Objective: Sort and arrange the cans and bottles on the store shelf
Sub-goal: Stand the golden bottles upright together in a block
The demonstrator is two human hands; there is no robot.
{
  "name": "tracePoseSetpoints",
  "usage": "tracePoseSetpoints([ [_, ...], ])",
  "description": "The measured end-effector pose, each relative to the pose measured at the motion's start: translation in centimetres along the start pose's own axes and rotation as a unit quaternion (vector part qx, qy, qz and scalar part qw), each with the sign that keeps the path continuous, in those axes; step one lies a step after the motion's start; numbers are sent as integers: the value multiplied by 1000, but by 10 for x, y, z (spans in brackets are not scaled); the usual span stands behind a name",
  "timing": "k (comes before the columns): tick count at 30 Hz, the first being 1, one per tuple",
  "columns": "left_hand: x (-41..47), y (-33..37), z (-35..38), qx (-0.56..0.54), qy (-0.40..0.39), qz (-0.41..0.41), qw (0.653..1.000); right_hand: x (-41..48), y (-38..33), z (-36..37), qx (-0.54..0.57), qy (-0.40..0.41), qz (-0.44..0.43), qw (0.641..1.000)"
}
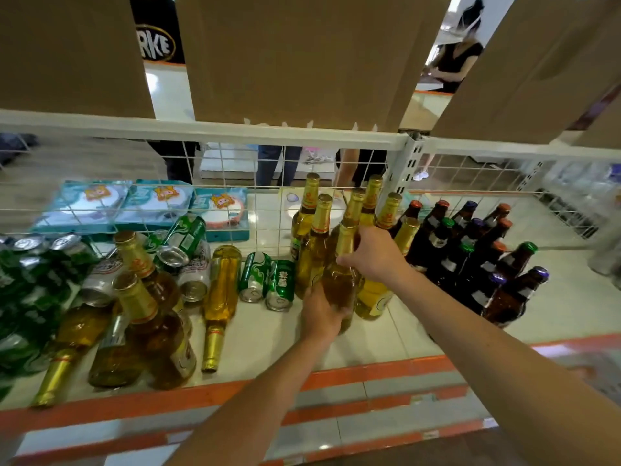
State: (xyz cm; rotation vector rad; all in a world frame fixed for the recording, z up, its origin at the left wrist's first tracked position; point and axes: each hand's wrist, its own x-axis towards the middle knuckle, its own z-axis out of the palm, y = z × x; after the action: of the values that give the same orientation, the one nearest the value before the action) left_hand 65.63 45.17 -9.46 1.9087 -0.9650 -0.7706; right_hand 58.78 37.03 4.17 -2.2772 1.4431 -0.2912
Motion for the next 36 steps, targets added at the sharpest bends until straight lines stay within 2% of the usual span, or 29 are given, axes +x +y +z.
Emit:
tracePoseSetpoints([
  [4, 13, 8, 8, -13, 18, 17, 1000, -1, 15, 2, 12, 46, 32, 998],
  [7, 20, 3, 3, -50, -14, 7, 999, 2, 22, 0, -12, 49, 53, 997],
  [10, 22, -5, -8, -64, -51, 16, 996, -1, 20, -3, -62, -35, 72, 995],
  [14, 25, -32, -33, -22, -25, 20, 999, -13, 10, -1, -135, -168, 74, 974],
  [16, 27, -50, -47, -10, -9, 3, 1000, -16, -2, 11, -126, -205, 53, 969],
  [22, 35, -90, -76, -66, 25, -74, 995, 11, -49, 81, -134, -142, -104, 975],
  [24, 38, -100, -81, -94, 24, -83, 992, 20, -63, 104, -162, -161, -117, 967],
  [26, 40, -107, -84, -103, 30, -95, 990, 27, -69, 131, -242, -178, -134, 944],
  [30, 44, -116, -87, -113, 5, -128, 985, 36, -66, 173, -349, -201, -104, 909],
  [36, 50, -128, -92, -64, -25, -134, 989, 39, -69, 182, -364, -167, -114, 909],
])
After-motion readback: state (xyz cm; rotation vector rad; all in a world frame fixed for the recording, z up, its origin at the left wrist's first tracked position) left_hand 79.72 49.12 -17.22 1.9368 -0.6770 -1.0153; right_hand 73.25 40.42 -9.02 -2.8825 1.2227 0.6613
